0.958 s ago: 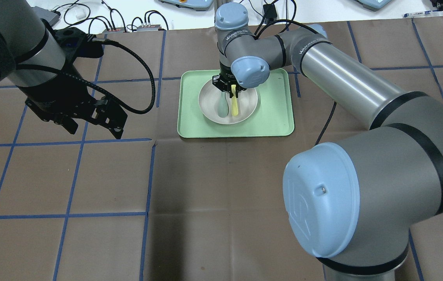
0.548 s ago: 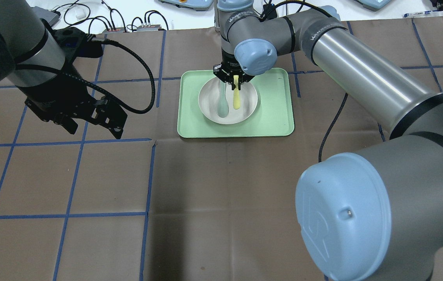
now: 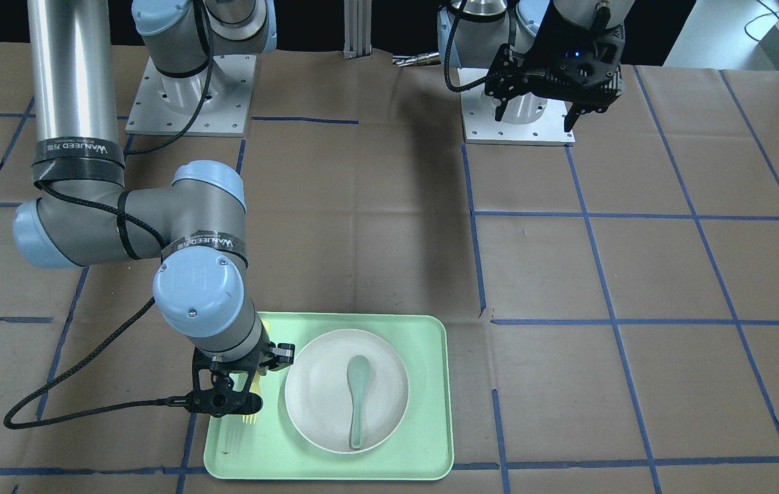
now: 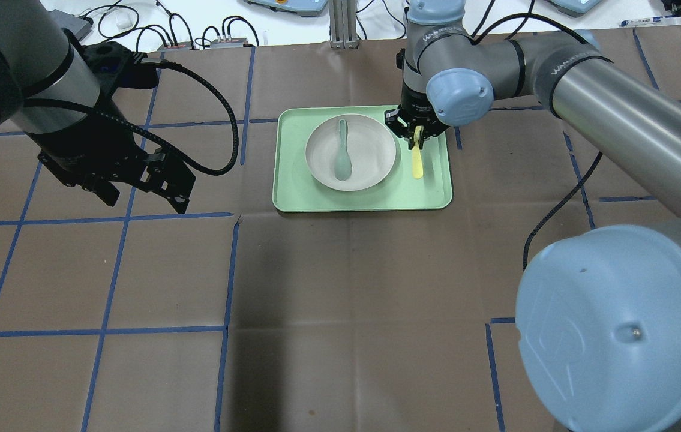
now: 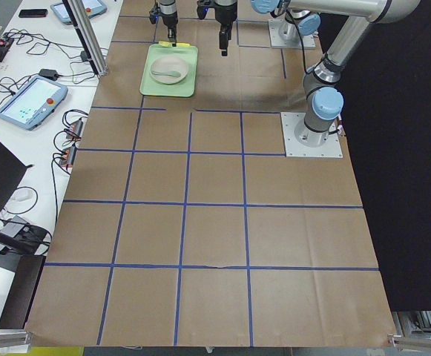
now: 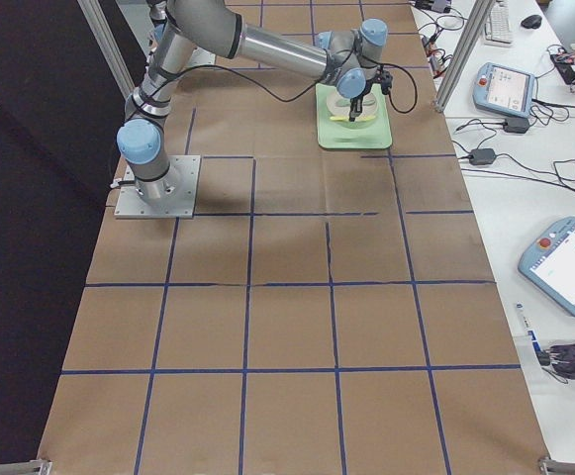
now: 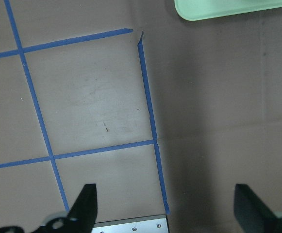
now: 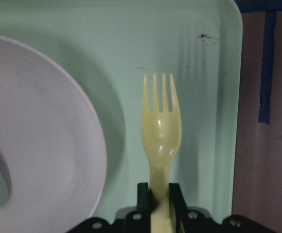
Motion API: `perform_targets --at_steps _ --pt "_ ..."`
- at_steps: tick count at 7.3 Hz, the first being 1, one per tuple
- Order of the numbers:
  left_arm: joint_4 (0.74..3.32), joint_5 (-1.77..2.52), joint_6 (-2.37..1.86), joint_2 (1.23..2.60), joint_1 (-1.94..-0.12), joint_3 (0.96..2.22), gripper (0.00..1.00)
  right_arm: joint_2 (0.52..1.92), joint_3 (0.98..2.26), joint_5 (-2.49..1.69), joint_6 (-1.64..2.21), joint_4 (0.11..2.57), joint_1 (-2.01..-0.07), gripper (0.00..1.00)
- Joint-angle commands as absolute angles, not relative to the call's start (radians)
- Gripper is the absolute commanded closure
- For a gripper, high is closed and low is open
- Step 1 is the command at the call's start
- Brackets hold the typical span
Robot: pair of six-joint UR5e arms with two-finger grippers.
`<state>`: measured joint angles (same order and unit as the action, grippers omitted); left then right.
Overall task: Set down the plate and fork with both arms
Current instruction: 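Carry the fork with the right gripper beside the plate on the tray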
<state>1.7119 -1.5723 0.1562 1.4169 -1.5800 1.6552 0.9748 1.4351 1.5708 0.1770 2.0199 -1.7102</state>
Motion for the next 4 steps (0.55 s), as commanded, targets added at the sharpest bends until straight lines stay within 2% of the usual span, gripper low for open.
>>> perform_targets --at_steps 1,4 --pt "1.712 -1.572 0.156 1.416 -1.58 1.655 0.01 0.925 1.474 1.571 0.167 2.124 -1.695 0.99" --pt "1.712 -1.572 0.153 1.417 -1.58 1.655 0.01 0.897 1.473 1.586 0.167 2.174 -1.692 0.98"
